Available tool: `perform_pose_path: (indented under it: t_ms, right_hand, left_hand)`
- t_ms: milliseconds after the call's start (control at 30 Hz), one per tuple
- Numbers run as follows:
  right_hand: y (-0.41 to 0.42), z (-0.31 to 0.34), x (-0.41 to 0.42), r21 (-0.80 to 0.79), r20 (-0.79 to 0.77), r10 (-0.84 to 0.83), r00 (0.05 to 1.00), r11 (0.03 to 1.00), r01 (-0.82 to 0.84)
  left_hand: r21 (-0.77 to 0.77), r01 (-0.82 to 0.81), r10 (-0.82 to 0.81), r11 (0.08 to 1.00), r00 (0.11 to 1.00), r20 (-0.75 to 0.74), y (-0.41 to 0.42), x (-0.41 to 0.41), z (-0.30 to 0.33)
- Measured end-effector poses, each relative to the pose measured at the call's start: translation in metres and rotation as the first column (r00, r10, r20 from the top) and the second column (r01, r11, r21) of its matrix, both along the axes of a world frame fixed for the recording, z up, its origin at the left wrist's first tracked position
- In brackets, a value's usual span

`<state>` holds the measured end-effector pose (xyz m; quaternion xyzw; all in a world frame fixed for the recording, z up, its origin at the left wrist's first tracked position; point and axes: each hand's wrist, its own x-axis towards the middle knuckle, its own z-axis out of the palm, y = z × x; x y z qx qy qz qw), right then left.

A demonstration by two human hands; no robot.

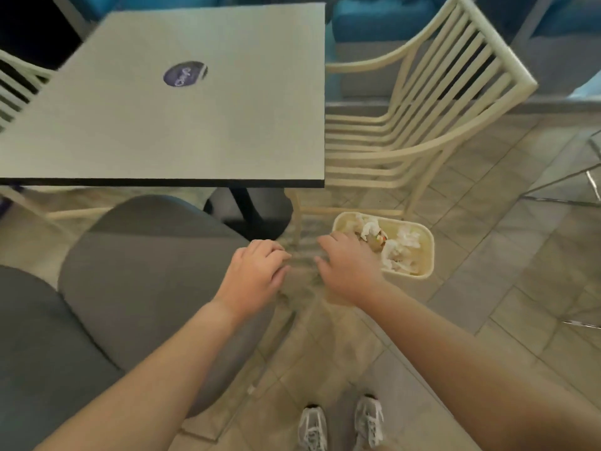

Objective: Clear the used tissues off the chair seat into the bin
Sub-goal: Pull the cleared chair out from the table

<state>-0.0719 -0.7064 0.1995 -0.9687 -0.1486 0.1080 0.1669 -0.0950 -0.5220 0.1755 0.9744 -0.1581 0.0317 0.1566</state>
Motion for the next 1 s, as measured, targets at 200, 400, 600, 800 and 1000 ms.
perform_pose_path:
  t_ms: [200, 400, 600, 800, 1000]
  right_hand:
    - [0.031, 0.076, -0.041, 0.045, 0.099, 0.036, 0.994, 0.998, -0.040]
    - [0.053, 0.133, -0.101, 0.092, 0.183, 0.087, 0.979, 0.990, -0.105]
    - [0.093, 0.166, -0.164, 0.025, 0.168, 0.200, 0.965, 0.978, -0.207]
    - [0.152, 0.202, -0.208, 0.009, 0.213, 0.263, 0.941, 0.962, -0.271]
    - [0.244, 0.224, -0.242, 0.009, 0.259, 0.278, 0.925, 0.957, -0.290]
  left_hand:
    - [0.099, -0.027, 0.016, 0.995, 0.994, 0.112, 0.045, -0.035, 0.072]
    - [0.150, -0.090, 0.066, 0.985, 0.984, 0.163, 0.070, -0.103, 0.133]
    - [0.192, -0.149, 0.117, 0.970, 0.978, 0.170, 0.108, -0.176, 0.173]
    - [0.210, -0.241, 0.202, 0.948, 0.961, 0.190, 0.182, -0.226, 0.228]
    - [0.199, -0.243, 0.197, 0.949, 0.954, 0.227, 0.270, -0.269, 0.265]
